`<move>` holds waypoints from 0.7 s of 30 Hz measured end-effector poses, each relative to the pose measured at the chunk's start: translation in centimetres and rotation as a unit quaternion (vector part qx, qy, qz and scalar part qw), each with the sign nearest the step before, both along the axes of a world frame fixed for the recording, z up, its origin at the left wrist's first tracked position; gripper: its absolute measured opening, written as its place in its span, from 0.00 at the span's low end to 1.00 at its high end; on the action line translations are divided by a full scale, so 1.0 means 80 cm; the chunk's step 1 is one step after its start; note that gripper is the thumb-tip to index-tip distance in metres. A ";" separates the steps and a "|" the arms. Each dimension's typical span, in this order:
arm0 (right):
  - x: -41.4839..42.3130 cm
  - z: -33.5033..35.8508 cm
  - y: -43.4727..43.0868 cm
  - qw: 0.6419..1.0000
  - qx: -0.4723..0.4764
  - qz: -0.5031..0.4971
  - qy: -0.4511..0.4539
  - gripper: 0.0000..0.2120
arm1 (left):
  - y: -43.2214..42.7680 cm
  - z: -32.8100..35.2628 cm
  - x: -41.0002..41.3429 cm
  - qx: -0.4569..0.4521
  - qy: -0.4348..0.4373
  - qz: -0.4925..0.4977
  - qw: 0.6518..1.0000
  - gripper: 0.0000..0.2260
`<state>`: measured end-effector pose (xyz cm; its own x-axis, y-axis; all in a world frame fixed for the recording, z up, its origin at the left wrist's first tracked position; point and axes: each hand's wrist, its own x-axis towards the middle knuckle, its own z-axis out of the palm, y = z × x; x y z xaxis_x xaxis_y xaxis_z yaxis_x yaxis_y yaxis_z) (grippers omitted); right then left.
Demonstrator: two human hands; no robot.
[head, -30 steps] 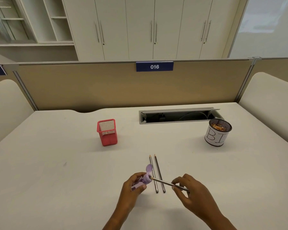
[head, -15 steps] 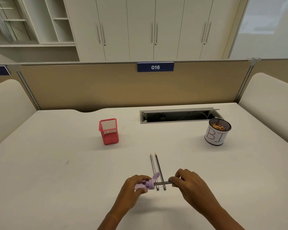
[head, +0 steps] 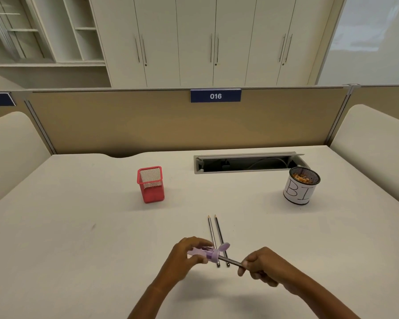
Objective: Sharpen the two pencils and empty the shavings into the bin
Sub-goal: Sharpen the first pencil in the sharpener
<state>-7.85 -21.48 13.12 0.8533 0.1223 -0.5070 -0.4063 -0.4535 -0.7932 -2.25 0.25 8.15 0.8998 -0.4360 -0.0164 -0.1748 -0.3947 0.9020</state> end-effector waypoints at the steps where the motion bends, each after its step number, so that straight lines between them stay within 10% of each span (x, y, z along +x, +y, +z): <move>1: -0.002 -0.001 0.002 1.000 0.004 -0.001 -0.003 0.13 | 0.000 0.003 -0.001 -0.046 0.014 0.022 0.999 0.15; 8: -0.008 -0.028 0.020 0.982 -0.065 -0.018 -0.175 0.05 | -0.015 0.017 0.000 -0.404 0.188 0.204 0.872 0.12; 15: -0.009 -0.063 0.030 0.788 -0.381 0.014 -0.484 0.03 | -0.040 0.024 -0.008 -0.525 0.338 0.236 0.745 0.06; 19: -0.013 -0.037 0.051 0.896 -0.306 -0.030 -0.321 0.09 | -0.046 0.032 -0.007 -0.515 0.344 0.236 0.749 0.06; 21: -0.006 -0.022 0.048 0.983 -0.074 -0.094 -0.139 0.15 | -0.044 0.036 -0.007 -0.506 0.347 0.229 0.756 0.07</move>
